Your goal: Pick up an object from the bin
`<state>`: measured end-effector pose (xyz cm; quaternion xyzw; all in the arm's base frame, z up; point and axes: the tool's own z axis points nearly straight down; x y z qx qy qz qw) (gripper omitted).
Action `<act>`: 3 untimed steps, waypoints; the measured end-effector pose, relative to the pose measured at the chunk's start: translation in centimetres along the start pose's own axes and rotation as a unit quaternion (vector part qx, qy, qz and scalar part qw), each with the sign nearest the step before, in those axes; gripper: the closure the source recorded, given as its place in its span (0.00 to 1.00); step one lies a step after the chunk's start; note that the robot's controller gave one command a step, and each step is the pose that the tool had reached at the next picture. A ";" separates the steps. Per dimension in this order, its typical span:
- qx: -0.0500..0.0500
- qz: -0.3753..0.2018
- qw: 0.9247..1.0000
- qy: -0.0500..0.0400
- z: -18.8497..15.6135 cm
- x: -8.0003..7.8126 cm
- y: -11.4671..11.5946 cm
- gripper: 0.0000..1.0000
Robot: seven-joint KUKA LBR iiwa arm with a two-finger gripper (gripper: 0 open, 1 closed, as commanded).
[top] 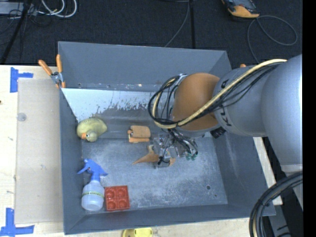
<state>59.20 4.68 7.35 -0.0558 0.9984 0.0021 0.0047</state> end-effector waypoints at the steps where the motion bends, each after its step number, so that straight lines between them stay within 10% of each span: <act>1: 0.000 0.000 1.000 0.000 0.0 0.0 0.0 1.00; 3: 0.000 0.000 1.000 0.005 -0.7 0.3 0.0 1.00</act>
Offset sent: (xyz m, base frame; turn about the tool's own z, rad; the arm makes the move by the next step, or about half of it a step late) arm 0.0000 -0.0002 0.0079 0.0000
